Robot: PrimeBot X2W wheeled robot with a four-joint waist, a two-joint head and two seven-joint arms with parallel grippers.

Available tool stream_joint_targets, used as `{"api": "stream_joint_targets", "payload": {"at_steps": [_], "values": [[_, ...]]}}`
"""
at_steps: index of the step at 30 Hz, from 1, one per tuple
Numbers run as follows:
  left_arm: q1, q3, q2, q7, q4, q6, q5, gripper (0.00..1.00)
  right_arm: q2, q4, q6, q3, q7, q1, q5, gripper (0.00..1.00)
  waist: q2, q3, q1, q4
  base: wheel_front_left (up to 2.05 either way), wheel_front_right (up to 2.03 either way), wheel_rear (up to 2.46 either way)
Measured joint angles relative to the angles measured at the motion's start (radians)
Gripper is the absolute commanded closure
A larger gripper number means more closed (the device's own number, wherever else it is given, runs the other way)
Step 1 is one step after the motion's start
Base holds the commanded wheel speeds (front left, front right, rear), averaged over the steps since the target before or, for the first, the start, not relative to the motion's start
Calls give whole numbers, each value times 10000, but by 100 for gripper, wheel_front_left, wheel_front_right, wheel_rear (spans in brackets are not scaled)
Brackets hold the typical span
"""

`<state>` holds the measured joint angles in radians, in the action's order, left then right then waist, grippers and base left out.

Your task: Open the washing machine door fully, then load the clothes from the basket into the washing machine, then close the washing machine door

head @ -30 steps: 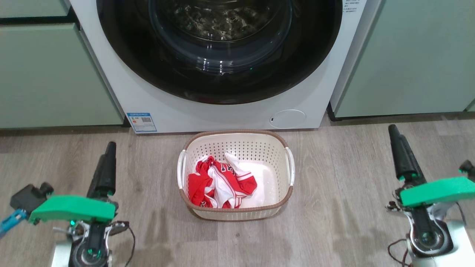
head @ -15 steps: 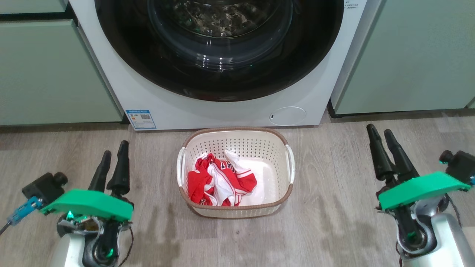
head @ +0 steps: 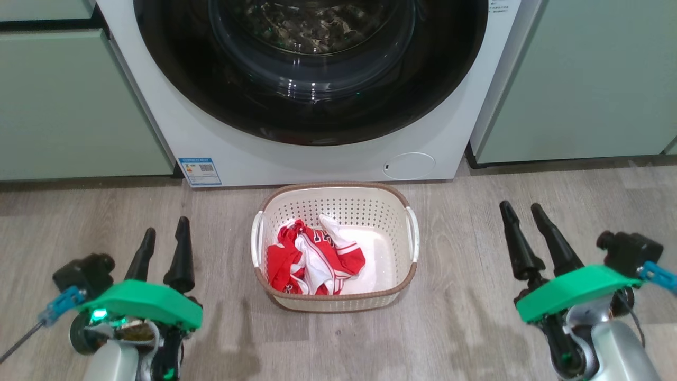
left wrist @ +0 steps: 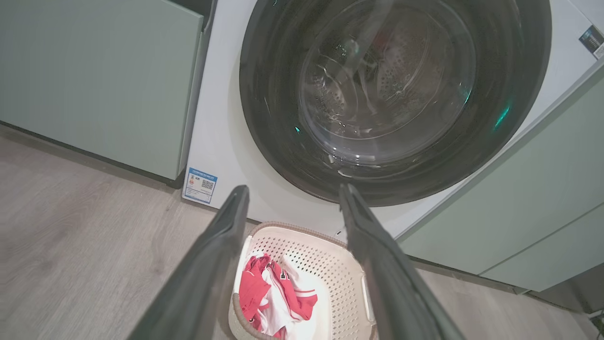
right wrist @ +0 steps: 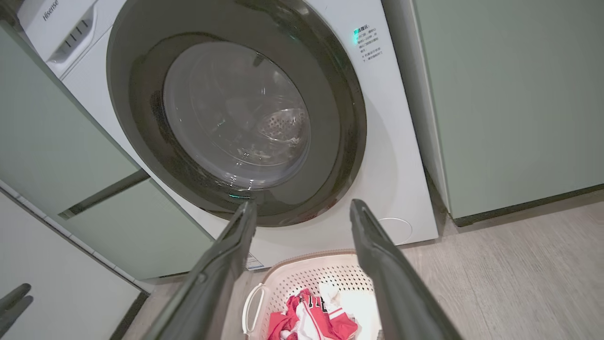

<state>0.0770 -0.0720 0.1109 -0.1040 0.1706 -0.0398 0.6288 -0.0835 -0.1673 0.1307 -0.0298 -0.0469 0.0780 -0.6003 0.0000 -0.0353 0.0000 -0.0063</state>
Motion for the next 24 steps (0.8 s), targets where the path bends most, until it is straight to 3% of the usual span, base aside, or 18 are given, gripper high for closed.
{"api": "stream_joint_targets", "payload": {"at_steps": [11, 24], "values": [[-176, -247, 151, -311, -98, -351, -1313, 0, 142, -38, 0, 127, -291, -119, 1534, 0, 0, 50, 0, 4, 0, 0, 0], [-174, -454, 215, -662, -228, -370, -2378, 0, 217, 19, 2, 238, -577, -106, 3016, 0, 0, -99, 0, -8, 0, 0, 0]]}}
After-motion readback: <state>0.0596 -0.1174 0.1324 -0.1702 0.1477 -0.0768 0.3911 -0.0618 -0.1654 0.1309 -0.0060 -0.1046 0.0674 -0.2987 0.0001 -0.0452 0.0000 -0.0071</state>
